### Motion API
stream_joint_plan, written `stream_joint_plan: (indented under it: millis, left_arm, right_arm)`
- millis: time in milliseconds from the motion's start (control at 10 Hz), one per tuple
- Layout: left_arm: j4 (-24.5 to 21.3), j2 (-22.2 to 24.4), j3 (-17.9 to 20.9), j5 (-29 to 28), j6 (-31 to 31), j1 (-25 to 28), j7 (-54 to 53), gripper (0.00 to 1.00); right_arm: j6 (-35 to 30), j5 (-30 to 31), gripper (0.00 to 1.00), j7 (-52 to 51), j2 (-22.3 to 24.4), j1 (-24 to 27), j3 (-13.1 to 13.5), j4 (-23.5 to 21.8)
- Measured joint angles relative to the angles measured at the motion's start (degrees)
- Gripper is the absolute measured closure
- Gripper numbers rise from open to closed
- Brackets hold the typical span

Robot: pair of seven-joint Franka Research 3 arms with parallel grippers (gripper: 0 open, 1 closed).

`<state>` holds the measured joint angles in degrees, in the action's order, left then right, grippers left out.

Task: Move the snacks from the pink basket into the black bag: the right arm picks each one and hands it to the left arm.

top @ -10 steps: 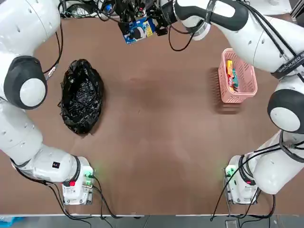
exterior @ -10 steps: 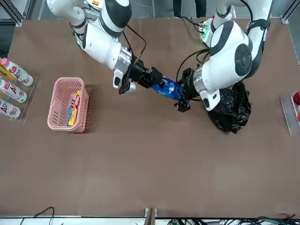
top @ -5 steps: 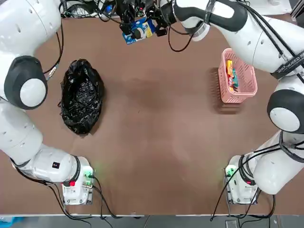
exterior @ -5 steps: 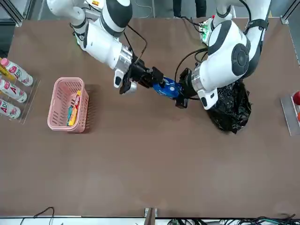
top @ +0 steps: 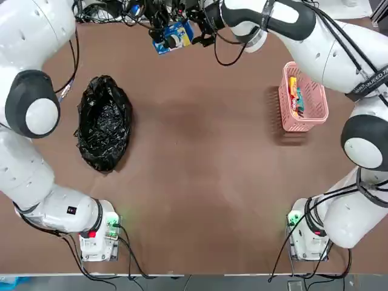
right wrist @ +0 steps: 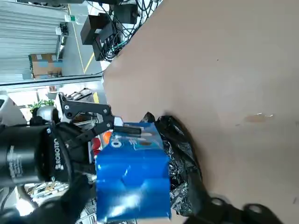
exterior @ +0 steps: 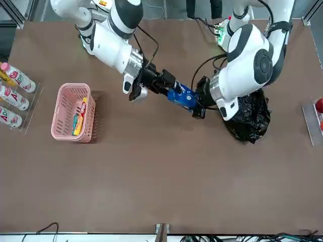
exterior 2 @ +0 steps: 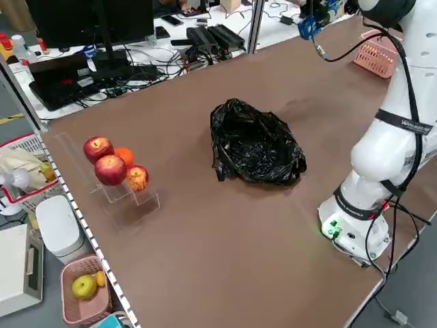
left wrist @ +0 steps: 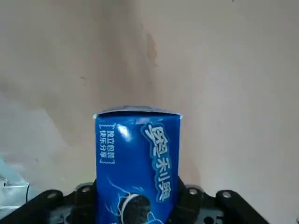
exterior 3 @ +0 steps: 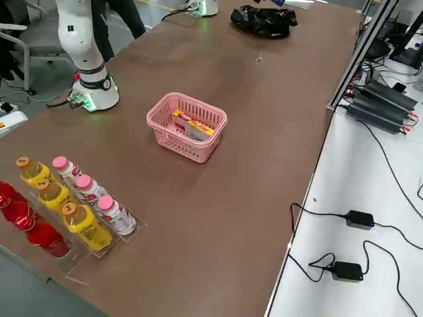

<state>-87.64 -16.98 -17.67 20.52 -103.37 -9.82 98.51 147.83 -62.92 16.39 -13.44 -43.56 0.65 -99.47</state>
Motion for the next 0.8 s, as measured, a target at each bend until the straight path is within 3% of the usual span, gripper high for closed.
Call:
stream_joint_plan:
  millis: [400, 800]
  left_arm:
    - [-0.9, -0.1, 0.2, -8.4, 9.2, 6.4, -8.6, 0.49]
    - [-7.9, 0.7, 0.2, -15.9, 14.0, 12.9, -18.9, 0.49]
  right_arm:
    - [-0.7, 0.9, 0.00, 0.0, -0.1, 0.5, 0.9, -0.3]
    - [-13.4, 22.8, 0.00, -1.0, 0.1, 9.2, 1.5, 0.7]
